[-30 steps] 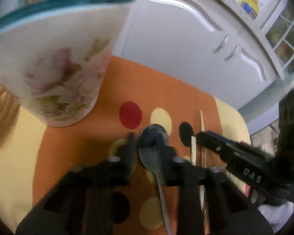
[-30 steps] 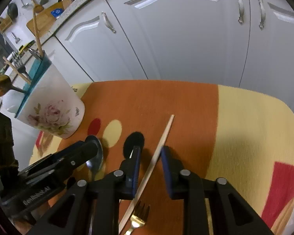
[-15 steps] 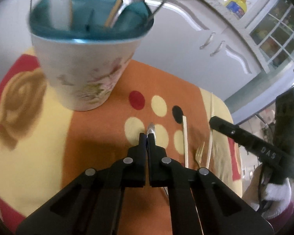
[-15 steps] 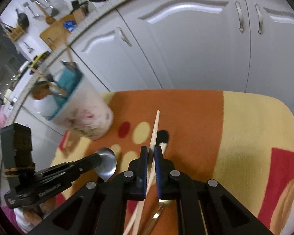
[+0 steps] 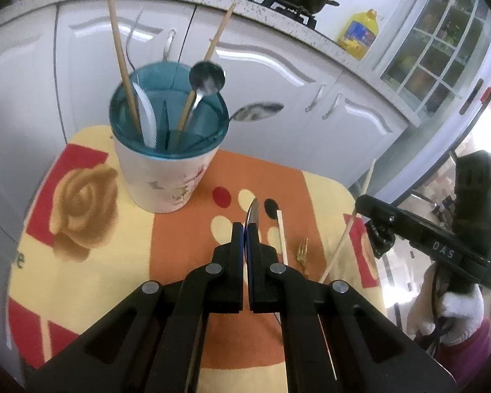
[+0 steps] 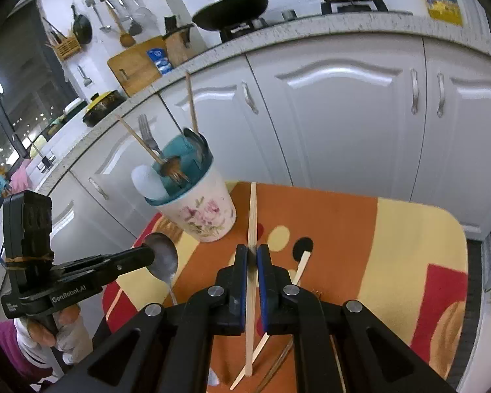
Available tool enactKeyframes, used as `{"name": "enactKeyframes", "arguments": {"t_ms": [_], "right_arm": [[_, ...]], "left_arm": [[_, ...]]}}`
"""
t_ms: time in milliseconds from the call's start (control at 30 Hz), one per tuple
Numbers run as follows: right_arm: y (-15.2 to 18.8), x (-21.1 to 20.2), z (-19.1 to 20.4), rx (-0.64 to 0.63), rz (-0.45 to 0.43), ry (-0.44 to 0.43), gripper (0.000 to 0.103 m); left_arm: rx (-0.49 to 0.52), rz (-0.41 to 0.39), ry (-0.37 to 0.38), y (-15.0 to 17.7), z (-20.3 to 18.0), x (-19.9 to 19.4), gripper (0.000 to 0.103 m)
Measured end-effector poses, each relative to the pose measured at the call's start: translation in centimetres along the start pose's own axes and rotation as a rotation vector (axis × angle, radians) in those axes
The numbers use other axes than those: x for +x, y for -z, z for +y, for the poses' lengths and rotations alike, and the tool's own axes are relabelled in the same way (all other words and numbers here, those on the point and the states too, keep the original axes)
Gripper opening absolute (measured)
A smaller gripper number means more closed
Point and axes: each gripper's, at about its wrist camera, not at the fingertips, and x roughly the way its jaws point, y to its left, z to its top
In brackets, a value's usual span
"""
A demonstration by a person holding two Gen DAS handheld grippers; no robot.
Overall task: Organize utensils
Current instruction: 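Lift the spoon and chopstick and lower both into the floral cup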
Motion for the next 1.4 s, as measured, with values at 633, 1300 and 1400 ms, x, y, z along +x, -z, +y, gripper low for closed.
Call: {"name": "enactKeyframes", "arguments": {"t_ms": [633, 1300, 1400], "right_arm": [[-7.0, -5.1, 6.5, -0.123, -0.157, -0.104, 0.006], [-16.3, 2.1, 10.5, -0.192, -0.28, -0.04, 0.006], [-16.4, 4.3, 10.1, -0.194, -0.273, -0.009, 0.006]], "left_arm": [[0.032, -0.288, -0.119, -10.1, 2.3, -10.0, 0.0], [0.102, -0.375, -0.398, -17.0, 5.6, -3.8, 0.0], [0.116, -0.364, -0.417, -16.9, 6.0, -2.4, 0.0]]}}
